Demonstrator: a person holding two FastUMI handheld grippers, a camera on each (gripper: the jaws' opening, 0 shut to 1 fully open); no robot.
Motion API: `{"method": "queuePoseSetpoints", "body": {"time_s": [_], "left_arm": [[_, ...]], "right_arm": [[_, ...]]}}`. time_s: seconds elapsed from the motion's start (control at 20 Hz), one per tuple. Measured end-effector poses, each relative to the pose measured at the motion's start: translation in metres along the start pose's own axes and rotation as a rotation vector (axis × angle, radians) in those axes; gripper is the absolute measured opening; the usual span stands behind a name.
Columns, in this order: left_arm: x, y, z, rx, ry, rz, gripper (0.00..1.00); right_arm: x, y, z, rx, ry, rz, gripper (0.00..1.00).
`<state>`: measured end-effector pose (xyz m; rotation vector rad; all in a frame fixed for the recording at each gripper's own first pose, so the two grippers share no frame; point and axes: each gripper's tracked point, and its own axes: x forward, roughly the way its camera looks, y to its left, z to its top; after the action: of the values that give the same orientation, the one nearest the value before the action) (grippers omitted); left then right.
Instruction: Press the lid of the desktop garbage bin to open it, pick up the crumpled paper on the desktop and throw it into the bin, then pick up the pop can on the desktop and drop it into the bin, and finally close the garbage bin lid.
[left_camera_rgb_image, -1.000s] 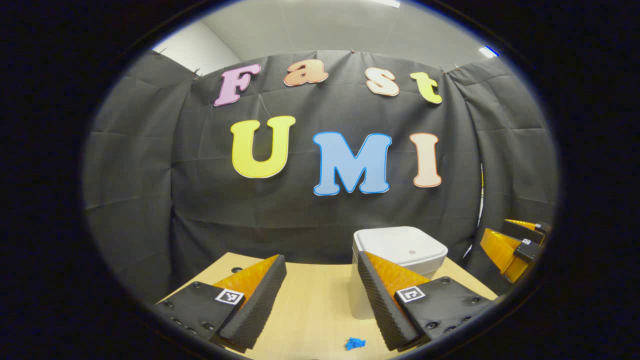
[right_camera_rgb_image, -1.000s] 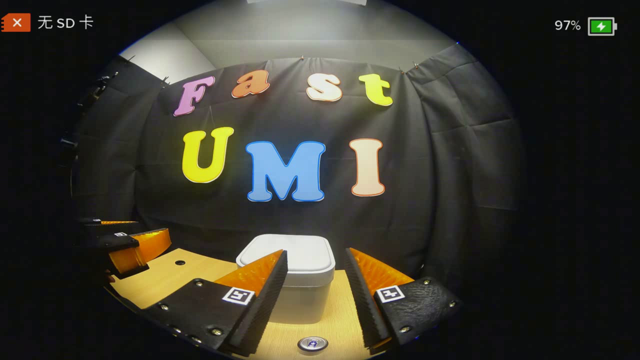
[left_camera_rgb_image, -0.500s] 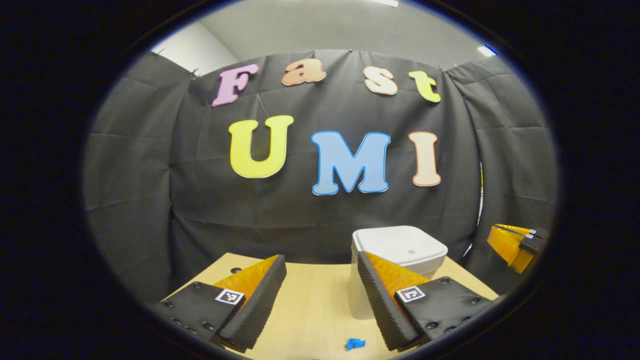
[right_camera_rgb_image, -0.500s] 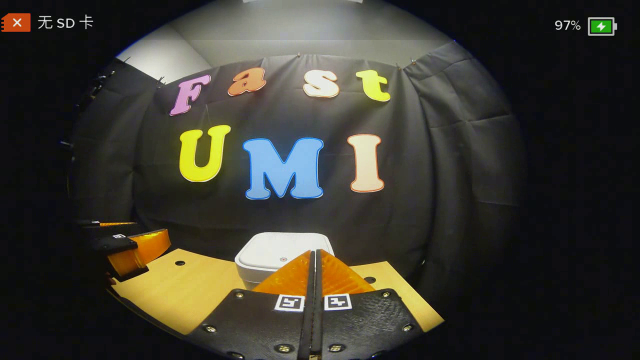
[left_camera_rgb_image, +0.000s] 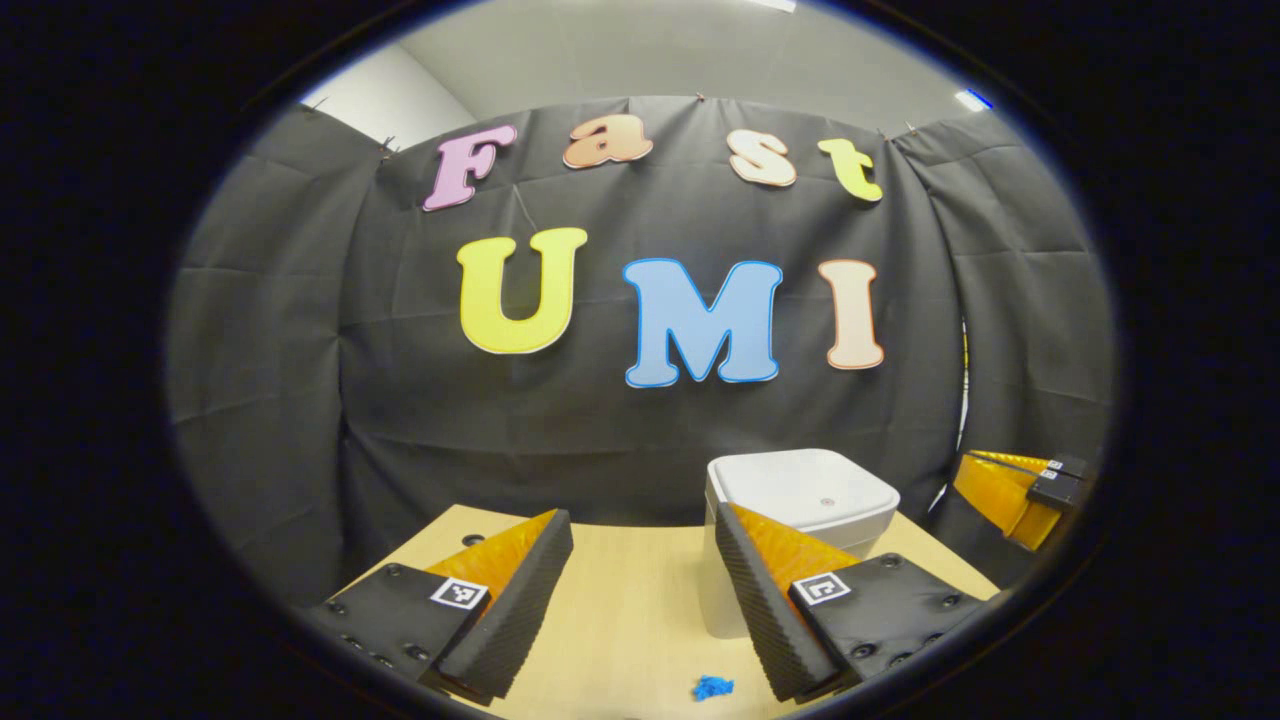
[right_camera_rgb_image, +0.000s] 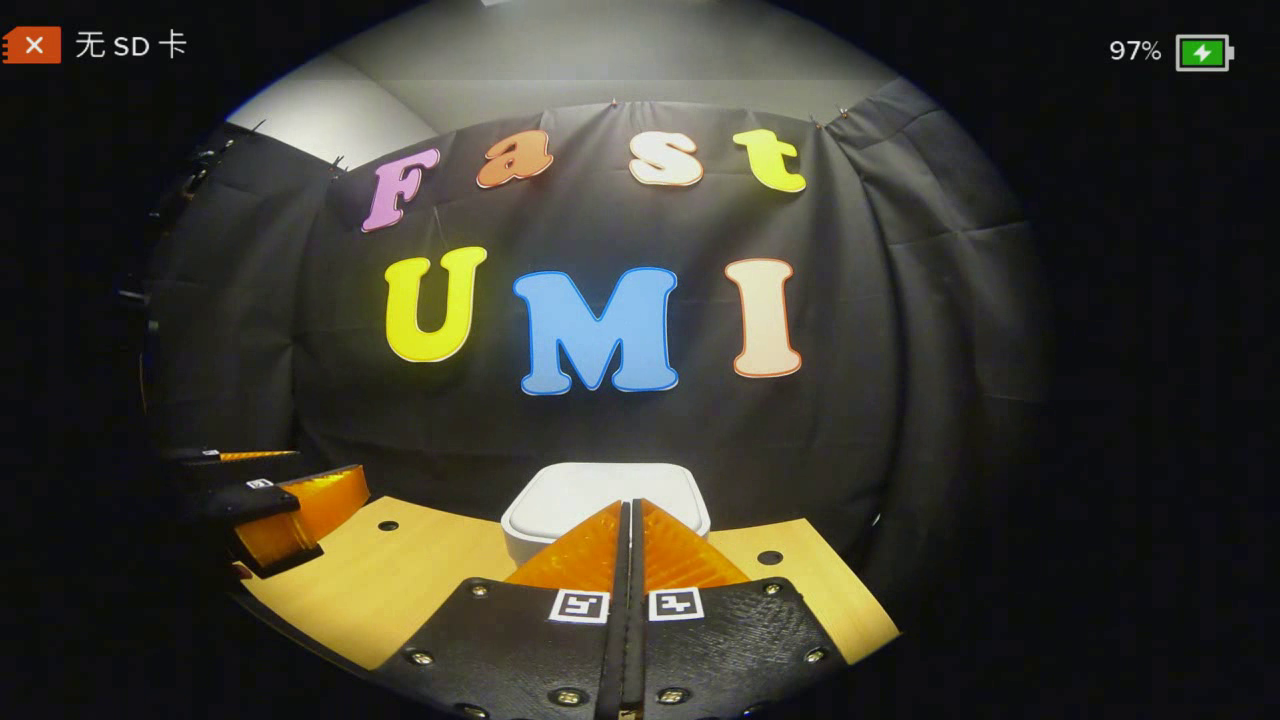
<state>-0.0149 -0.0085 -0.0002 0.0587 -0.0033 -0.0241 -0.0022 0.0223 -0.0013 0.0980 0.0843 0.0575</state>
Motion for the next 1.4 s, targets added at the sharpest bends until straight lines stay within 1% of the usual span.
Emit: {"method": "queuePoseSetpoints", "body": {"time_s": [0.2, 0.45, 0.65, 0.8, 1.05, 1.25, 1.4], "left_arm": [[0.000, 0.003, -0.002, -0.002, 0.013, 0.009, 0.95], [-0.003, 0.010, -0.003, 0.002, 0.020, 0.026, 0.95], [-0.006, 0.020, -0.005, -0.002, 0.033, 0.048, 0.95], [-0.008, 0.032, -0.006, 0.002, 0.040, 0.076, 0.95], [-0.013, 0.054, -0.010, 0.003, 0.049, 0.127, 0.95], [-0.018, 0.069, -0.010, 0.006, 0.052, 0.167, 0.95], [-0.016, 0.076, -0.010, -0.002, 0.058, 0.182, 0.95]], "right_arm": [[0.020, 0.006, 0.014, -0.002, -0.010, 0.013, 0.00], [0.051, 0.014, 0.038, -0.005, -0.056, 0.034, 0.00], [0.074, 0.018, 0.042, -0.007, -0.068, 0.047, 0.00], [0.090, 0.020, 0.033, -0.002, -0.043, 0.056, 0.01], [0.111, 0.025, 0.007, -0.013, 0.025, 0.066, 0.00], [0.121, 0.025, -0.023, -0.021, 0.095, 0.069, 0.00], [0.120, 0.020, -0.051, -0.014, 0.168, 0.055, 0.00]]}}
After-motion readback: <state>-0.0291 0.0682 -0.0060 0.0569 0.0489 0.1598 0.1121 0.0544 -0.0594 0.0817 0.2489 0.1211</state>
